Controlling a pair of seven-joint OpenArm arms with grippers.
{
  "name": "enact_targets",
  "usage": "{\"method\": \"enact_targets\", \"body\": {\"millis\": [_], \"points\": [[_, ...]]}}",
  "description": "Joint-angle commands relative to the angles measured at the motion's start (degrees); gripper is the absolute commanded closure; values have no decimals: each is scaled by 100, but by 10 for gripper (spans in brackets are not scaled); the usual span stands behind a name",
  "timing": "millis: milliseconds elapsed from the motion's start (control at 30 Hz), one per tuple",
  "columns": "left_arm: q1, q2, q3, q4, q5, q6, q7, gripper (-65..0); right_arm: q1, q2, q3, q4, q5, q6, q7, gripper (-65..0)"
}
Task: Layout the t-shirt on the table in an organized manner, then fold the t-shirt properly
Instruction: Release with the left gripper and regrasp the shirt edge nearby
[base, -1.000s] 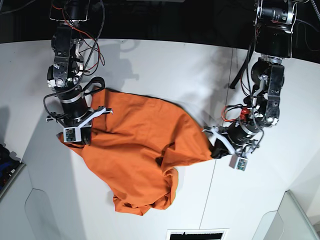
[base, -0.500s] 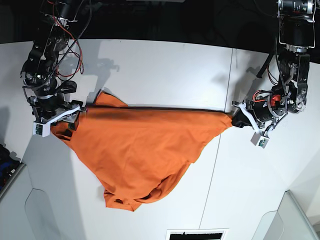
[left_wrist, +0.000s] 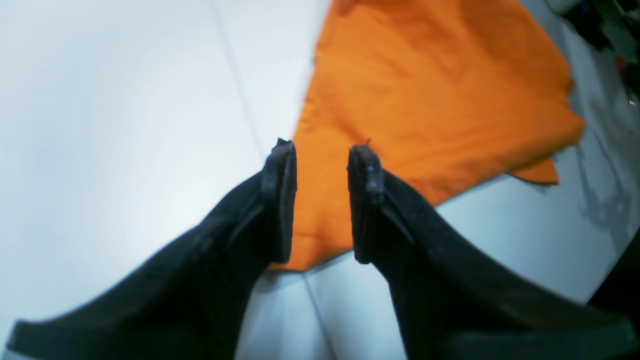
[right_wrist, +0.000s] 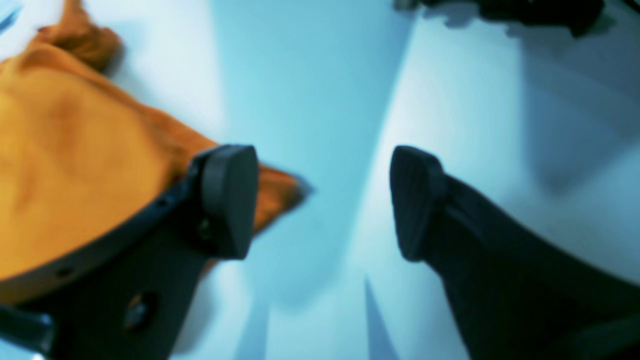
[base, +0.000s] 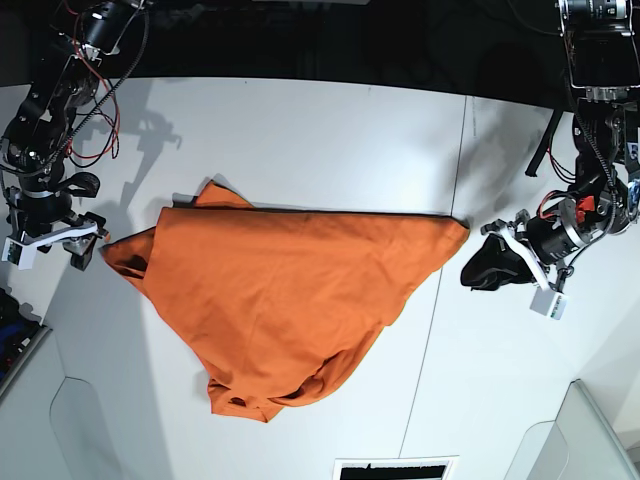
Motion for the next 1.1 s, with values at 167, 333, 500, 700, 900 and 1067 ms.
{"method": "enact_targets", "body": {"millis": [167,333,500,700,900,1067], "points": [[-92,269,826,-63,1060,50,-728,-293,673,503,-553,-1381,17,151,369,-409],[-92,509,1084,-450,1561,363,-1008,-318,907,505,-1141,-1762,15,527,400,-407],[-92,549,1086,-603,1989,369,-1102,-260,909,507,-1475,-1762,-212,516,407,-234],[-96,439,1086,-640,2249,369,-1379,0,922,551,-1475,-1751,-866,533,907,0],[-144,-337,1086,-640,2332,374,-1523,0,938,946,-1333,-1353,-1019,511,929,0],[-334,-927,1086,-640,2310,417,-1528,0,938,1165,-979,-509,-960,514,750,0]]}}
